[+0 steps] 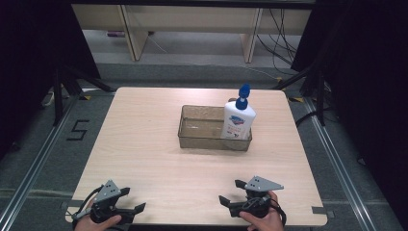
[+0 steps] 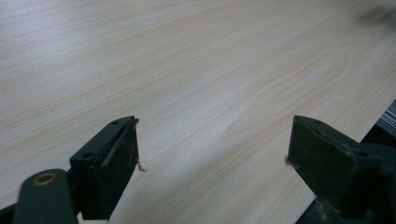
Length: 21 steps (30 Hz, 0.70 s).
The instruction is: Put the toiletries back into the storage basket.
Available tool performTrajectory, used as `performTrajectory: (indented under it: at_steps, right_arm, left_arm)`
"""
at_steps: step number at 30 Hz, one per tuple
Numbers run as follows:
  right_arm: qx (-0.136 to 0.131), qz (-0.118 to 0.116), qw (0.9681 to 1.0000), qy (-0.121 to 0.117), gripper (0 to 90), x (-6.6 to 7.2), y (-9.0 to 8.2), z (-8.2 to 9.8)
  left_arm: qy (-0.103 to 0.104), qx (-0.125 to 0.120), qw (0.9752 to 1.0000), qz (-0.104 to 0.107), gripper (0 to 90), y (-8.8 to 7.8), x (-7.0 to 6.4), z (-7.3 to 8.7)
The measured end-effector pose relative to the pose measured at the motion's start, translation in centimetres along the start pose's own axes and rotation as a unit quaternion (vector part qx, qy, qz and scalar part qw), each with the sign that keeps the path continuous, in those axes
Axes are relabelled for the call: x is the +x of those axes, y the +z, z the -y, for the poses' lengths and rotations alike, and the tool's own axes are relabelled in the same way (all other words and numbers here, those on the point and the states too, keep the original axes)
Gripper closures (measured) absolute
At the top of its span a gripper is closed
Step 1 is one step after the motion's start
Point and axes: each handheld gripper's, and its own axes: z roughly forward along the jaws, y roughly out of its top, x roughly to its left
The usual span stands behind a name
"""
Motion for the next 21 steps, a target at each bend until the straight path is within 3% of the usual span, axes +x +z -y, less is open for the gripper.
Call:
performTrajectory:
  at_steps: [2, 4, 12, 17, 18, 21]
  right_arm:
    - [0.006, 0.002, 1.0000, -0.001, 15.4, 0.00, -0.07, -0.04]
    - [0.009, -0.002, 0.9998, 0.015, 15.4, 0.23, -0.04, 0.02]
    - [0.010, 0.001, 0.9998, 0.015, 15.4, 0.19, 0.01, 0.02]
    - [0.011, 0.007, 0.9999, -0.003, 15.4, -0.03, 0.13, 0.03]
    - [0.011, 0.007, 0.9999, -0.002, 15.4, -0.02, 0.14, 0.03]
    - [0.013, 0.008, 0.9999, -0.001, 15.4, -0.02, 0.19, 0.05]
  left_arm:
    - [-0.002, -0.001, 1.0000, 0.003, 15.7, 0.03, -0.01, 0.00]
    - [0.002, 0.002, 1.0000, 0.002, 15.7, -0.03, 0.05, -0.01]
    - [-0.002, -0.002, 1.0000, 0.003, 15.7, 0.04, -0.02, -0.01]
    - [-0.004, -0.003, 1.0000, 0.003, 15.7, 0.06, -0.04, -0.01]
    - [0.003, 0.003, 1.0000, 0.002, 15.7, -0.03, 0.07, -0.01]
    - [-0.003, -0.003, 1.0000, 0.001, 15.7, 0.02, -0.05, -0.02]
